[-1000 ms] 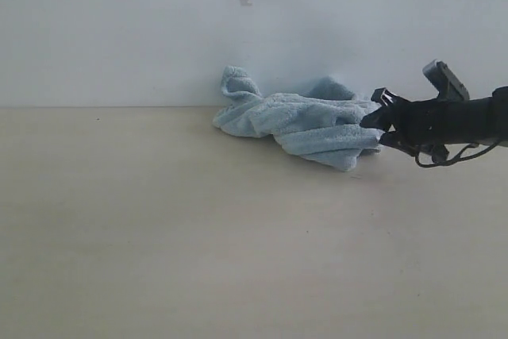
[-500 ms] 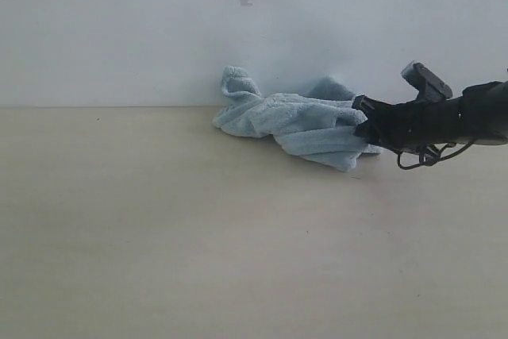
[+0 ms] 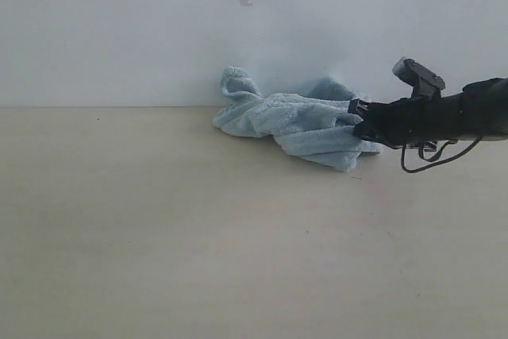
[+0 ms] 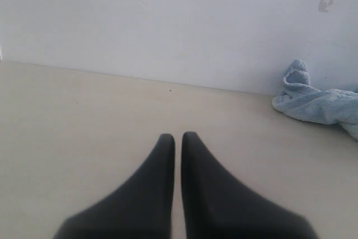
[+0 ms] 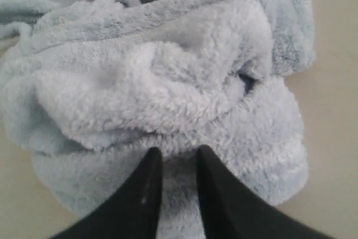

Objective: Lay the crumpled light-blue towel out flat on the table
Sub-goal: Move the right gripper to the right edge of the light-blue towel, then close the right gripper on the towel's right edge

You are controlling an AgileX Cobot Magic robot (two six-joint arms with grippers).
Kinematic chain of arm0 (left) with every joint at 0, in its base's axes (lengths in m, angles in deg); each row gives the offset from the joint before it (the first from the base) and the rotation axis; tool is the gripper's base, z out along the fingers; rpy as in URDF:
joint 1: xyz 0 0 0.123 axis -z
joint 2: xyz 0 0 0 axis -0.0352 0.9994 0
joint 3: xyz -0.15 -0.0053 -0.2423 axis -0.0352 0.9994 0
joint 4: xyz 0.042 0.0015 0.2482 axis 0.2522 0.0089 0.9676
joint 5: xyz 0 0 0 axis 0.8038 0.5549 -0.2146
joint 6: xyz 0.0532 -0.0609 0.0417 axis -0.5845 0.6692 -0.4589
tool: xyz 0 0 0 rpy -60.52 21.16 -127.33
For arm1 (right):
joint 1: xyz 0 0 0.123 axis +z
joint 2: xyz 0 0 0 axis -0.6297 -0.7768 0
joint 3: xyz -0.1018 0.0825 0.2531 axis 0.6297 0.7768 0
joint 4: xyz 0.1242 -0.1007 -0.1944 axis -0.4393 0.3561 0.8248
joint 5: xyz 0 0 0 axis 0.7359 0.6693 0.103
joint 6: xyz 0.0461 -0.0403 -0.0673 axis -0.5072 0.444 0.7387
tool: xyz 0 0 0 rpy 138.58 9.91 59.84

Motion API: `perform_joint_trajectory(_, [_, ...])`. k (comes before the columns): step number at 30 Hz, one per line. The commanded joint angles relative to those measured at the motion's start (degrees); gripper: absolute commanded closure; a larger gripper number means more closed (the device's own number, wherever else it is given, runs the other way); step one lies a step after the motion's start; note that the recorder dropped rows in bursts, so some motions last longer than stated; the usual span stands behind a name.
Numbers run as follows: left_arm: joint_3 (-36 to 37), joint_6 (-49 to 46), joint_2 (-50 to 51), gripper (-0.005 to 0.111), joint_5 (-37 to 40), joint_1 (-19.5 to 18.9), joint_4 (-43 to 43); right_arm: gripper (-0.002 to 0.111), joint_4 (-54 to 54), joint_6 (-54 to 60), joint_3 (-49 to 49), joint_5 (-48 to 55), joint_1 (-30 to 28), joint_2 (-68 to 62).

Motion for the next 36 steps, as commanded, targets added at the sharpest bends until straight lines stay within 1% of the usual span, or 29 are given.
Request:
perform_joint_trajectory(1, [0.19,-0.52,-0.12,0.103,-0.26,0.37,-0.07,0.057,16.66,3.76,-0.29,-0.31,-0.02,3.81])
perform_joint_trajectory(2, [0.19,-0.52,-0.12,0.103,-0.26,0.37,-0.07,0.053,21.24,3.84,-0.29,-1.07,-0.02,4.64])
perform_joint_trajectory(3, [0.19,-0.52,-0.12,0.103,-0.26,0.37,-0.07,0.053,25.73,4.15,-0.29,-1.66,-0.02,5.26])
perform_joint_trajectory(5, [0.19,-0.52,-0.12,0.103,-0.26,0.37,-0.07,0.055,35.27,4.15,-0.29,-2.97,-0.02,6.47])
perform_joint_trajectory(8, [0.19,-0.52,-0.12,0.103,-0.26,0.37,-0.07,0.061,45.92,4.15,-0.29,-3.85,0.40,6.98])
perform_joint_trajectory(12, [0.19,-0.52,-0.12,0.103,-0.26,0.37,-0.07,0.061,60.25,4.15,-0.19,-5.25,2.79,6.86])
perform_joint_trajectory(15, [0.19,-0.52,-0.12,0.103,-0.26,0.37,-0.07,0.061,61.98,4.15,-0.19,-9.46,4.51,6.86])
perform_joint_trajectory(21, [0.19,-0.52,-0.12,0.103,-0.26,0.37,-0.07,0.061,70.09,4.08,0.61,-9.35,6.03,6.86])
perform_joint_trajectory(22, [0.19,-0.52,-0.12,0.103,-0.26,0.37,-0.07,0.059,71.11,4.04,1.02,-9.70,6.16,6.86])
perform_joint_trajectory(24, [0.19,-0.52,-0.12,0.103,-0.26,0.37,-0.07,0.050,73.10,4.27,2.40,-10.68,6.27,6.86])
perform_joint_trajectory(26, [0.19,-0.52,-0.12,0.103,-0.26,0.37,-0.07,0.045,74.86,4.27,4.49,-14.70,6.27,6.86])
perform_joint_trajectory(28, [0.19,-0.52,-0.12,0.103,-0.26,0.37,-0.07,0.046,74.99,4.27,5.90,-18.97,6.36,6.86])
perform_joint_trajectory(36, [0.19,-0.52,-0.12,0.103,-0.26,0.37,-0.07,0.046,74.99,4.75,5.97,-25.34,7.39,3.78])
